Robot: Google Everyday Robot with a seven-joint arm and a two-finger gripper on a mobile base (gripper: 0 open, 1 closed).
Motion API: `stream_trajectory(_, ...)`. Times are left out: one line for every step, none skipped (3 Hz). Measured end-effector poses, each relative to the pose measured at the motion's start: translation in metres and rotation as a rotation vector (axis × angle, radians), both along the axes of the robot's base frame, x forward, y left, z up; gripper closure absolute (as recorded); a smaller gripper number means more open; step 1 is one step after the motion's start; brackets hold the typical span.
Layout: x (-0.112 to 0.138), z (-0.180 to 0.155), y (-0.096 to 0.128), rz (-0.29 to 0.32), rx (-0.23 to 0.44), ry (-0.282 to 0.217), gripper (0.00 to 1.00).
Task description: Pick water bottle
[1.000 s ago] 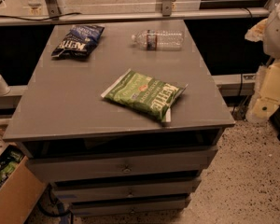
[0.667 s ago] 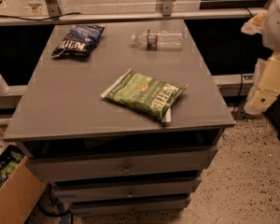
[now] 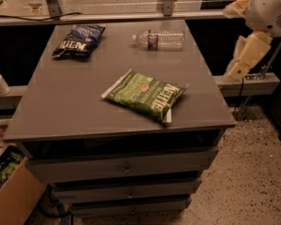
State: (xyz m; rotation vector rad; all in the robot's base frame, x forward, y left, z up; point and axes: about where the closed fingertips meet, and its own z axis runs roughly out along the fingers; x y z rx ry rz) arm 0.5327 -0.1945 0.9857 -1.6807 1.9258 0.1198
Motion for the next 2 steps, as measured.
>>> stream_trajectory(0.037,-0.006,0.019,-0.028,0.078,-0.033,0.0)
stream_trajectory(0.08,-0.013,0.042,-0.127,0.191,-0.055,0.0)
